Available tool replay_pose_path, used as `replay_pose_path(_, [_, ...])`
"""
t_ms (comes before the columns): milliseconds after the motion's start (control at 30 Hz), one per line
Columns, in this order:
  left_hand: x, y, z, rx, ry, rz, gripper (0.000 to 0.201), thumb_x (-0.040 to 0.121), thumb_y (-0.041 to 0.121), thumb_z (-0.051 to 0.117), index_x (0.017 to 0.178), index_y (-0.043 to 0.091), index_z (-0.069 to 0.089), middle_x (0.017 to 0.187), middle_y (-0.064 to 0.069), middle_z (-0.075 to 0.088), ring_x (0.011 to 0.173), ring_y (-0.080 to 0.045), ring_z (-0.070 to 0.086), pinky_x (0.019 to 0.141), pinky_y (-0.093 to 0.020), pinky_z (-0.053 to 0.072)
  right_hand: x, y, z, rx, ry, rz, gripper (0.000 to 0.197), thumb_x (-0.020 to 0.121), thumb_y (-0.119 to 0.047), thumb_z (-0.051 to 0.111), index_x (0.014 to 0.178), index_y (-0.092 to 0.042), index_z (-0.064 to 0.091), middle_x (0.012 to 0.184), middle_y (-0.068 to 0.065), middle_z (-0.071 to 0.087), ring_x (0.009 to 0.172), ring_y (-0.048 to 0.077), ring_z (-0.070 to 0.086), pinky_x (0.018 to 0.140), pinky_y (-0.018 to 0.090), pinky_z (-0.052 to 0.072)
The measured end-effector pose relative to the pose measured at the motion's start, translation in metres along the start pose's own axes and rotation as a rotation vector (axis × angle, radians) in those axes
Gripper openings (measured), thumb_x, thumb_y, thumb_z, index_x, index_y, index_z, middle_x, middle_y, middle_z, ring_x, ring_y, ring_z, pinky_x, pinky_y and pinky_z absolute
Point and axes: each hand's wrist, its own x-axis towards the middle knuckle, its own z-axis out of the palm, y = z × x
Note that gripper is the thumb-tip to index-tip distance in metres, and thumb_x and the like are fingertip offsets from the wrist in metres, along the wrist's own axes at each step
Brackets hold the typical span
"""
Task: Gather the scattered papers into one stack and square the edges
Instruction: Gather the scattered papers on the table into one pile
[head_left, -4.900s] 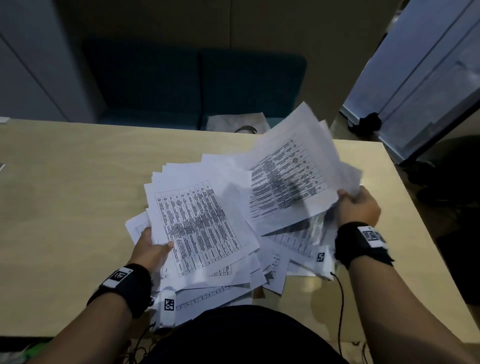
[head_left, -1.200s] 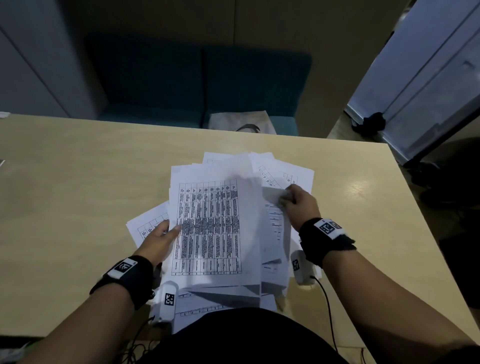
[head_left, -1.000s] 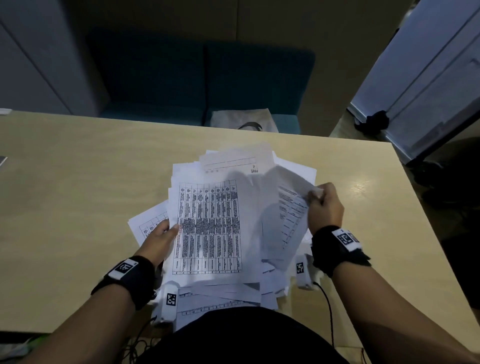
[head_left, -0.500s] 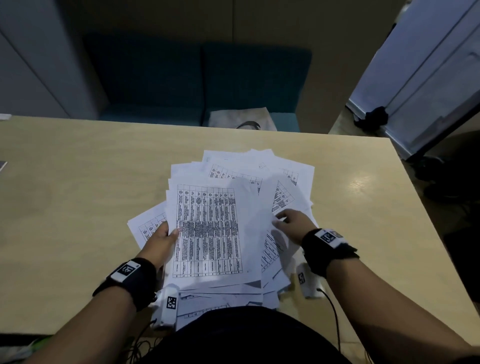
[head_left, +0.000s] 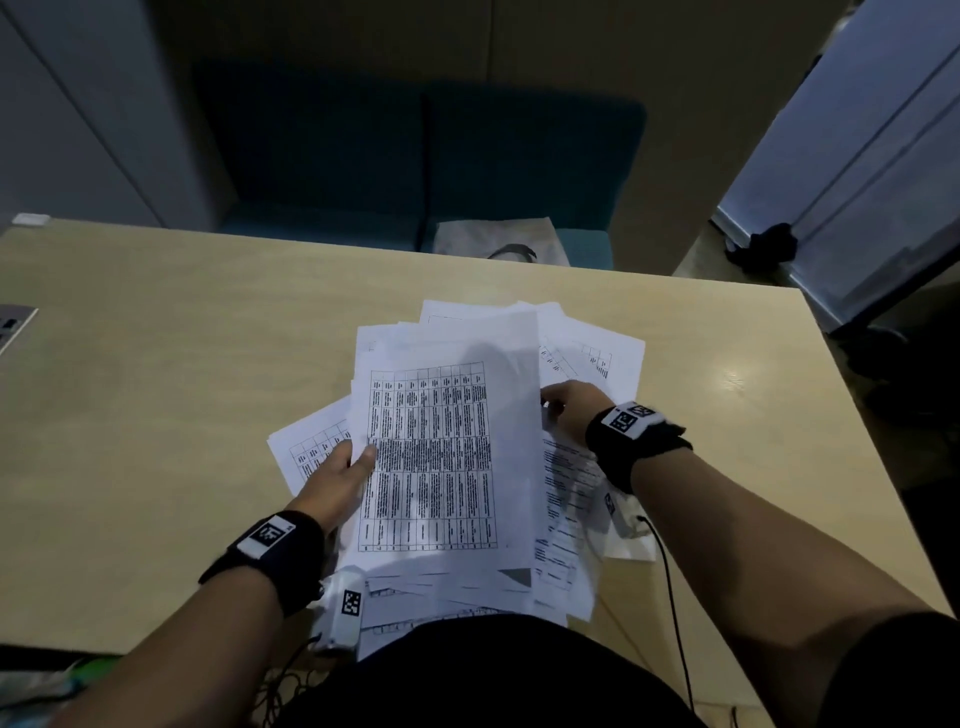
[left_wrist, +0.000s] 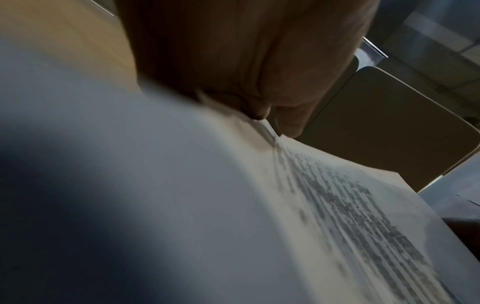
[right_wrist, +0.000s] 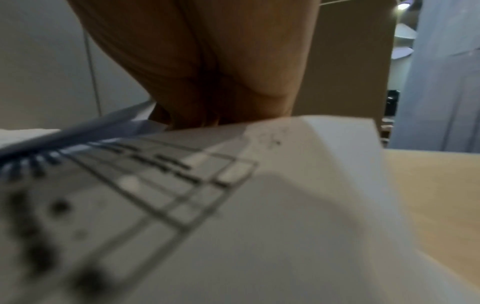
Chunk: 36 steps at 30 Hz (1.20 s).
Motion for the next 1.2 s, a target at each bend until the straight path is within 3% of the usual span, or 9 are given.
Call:
replay_pose_path(167, [-0.001, 0.001, 0.001, 0.059, 0.027, -0.007, 0.058, 0.104, 0.04, 0.038, 0.143, -0.002, 0.03, 0.151, -0.031, 0.03, 0.14, -0.046, 0.03, 0.112, -0.056, 0.028, 0.003, -0.004, -0.007, -0.057, 0.104, 0.095, 0.033, 0.089, -0.009, 0.045, 0.109, -0.02, 0.067, 0.108, 0.005, 0.069, 0.088, 0.026, 0.059, 0.072, 0.026, 0.041])
replay_pose_path(300, [-0.007, 0.001, 0.002, 0.014, 0.043, 0.013, 0.056, 0.106, 0.037, 0.035, 0.151, 0.005, 0.026, 0.158, -0.021, 0.028, 0.146, -0.036, 0.027, 0.118, -0.05, 0.024, -0.006, 0.01, -0.006, 0.075, 0.25, 0.319, 0.029, 0.087, -0.002, 0.043, 0.108, -0.006, 0.062, 0.105, 0.016, 0.066, 0.084, 0.031, 0.057, 0.071, 0.028, 0.039])
replay_pose_path(433, [-0.013, 0.003, 0.01, -0.145, 0.078, 0.001, 0.054, 0.107, 0.032, 0.033, 0.155, 0.011, 0.019, 0.163, -0.007, 0.02, 0.149, -0.03, 0.021, 0.118, -0.048, 0.023, -0.023, 0.019, 0.017, 0.232, 0.132, 0.41, 0.016, 0.088, 0.001, 0.042, 0.095, -0.004, 0.055, 0.1, 0.019, 0.057, 0.098, 0.034, 0.057, 0.079, 0.031, 0.04])
replay_pose_path(533, [-0.012, 0.003, 0.016, -0.17, 0.108, 0.002, 0.047, 0.106, 0.027, 0.039, 0.148, 0.011, 0.025, 0.131, -0.011, 0.049, 0.113, -0.031, 0.052, 0.098, -0.043, 0.041, -0.035, 0.01, 0.042, 0.228, 0.041, 0.379, 0.013, 0.09, 0.001, 0.041, 0.096, -0.007, 0.049, 0.112, 0.024, 0.059, 0.107, 0.034, 0.056, 0.081, 0.03, 0.04])
replay_pose_path(600, [-0.011, 0.001, 0.016, -0.21, 0.115, 0.01, 0.054, 0.102, 0.021, 0.051, 0.147, 0.014, 0.022, 0.117, -0.001, 0.05, 0.097, -0.023, 0.053, 0.09, -0.039, 0.043, -0.04, 0.002, 0.056, 0.197, 0.031, 0.335, 0.011, 0.092, -0.002, 0.039, 0.098, -0.01, 0.039, 0.112, 0.022, 0.059, 0.105, 0.034, 0.057, 0.073, 0.03, 0.036])
replay_pose_path(733, [-0.011, -0.002, 0.007, -0.11, 0.006, 0.045, 0.084, 0.091, 0.031, 0.069, 0.156, 0.014, 0.018, 0.161, -0.002, 0.026, 0.146, -0.026, 0.027, 0.118, -0.044, 0.025, -0.045, -0.005, 0.071, 0.126, 0.039, 0.298, 0.018, 0.096, -0.011, 0.038, 0.113, -0.003, 0.038, 0.098, 0.015, 0.055, 0.089, 0.031, 0.056, 0.071, 0.034, 0.038])
replay_pose_path(933, [-0.018, 0.008, 0.009, -0.188, -0.079, 0.094, 0.096, 0.073, 0.048, 0.08, 0.151, 0.021, 0.03, 0.153, 0.006, 0.035, 0.142, -0.023, 0.036, 0.115, -0.04, 0.028, -0.053, 0.001, 0.077, 0.169, 0.174, 0.398, 0.038, 0.096, -0.026, 0.047, 0.127, -0.004, 0.043, 0.132, 0.015, 0.036, 0.122, 0.034, 0.04, 0.095, 0.041, 0.039])
replay_pose_path(1100, [-0.026, 0.004, 0.027, -0.226, -0.084, 0.086, 0.098, 0.089, 0.025, 0.072, 0.158, 0.023, 0.003, 0.165, 0.001, 0.009, 0.152, -0.025, 0.012, 0.12, -0.043, 0.014, -0.046, -0.006, 0.077, 0.244, -0.016, 0.321, 0.053, 0.097, -0.026, 0.046, 0.141, -0.002, 0.028, 0.139, 0.021, 0.032, 0.126, 0.038, 0.042, 0.105, 0.04, 0.037])
replay_pose_path(1200, [-0.022, 0.001, 0.012, -0.384, -0.034, 0.138, 0.077, 0.09, 0.005, 0.067, 0.151, 0.031, 0.029, 0.154, 0.005, 0.038, 0.145, -0.024, 0.033, 0.119, -0.045, 0.024, -0.034, 0.01, 0.064, 0.282, 0.003, 0.297, 0.05, 0.097, -0.027, 0.048, 0.141, -0.006, 0.038, 0.138, 0.023, 0.041, 0.124, 0.036, 0.047, 0.106, 0.039, 0.039])
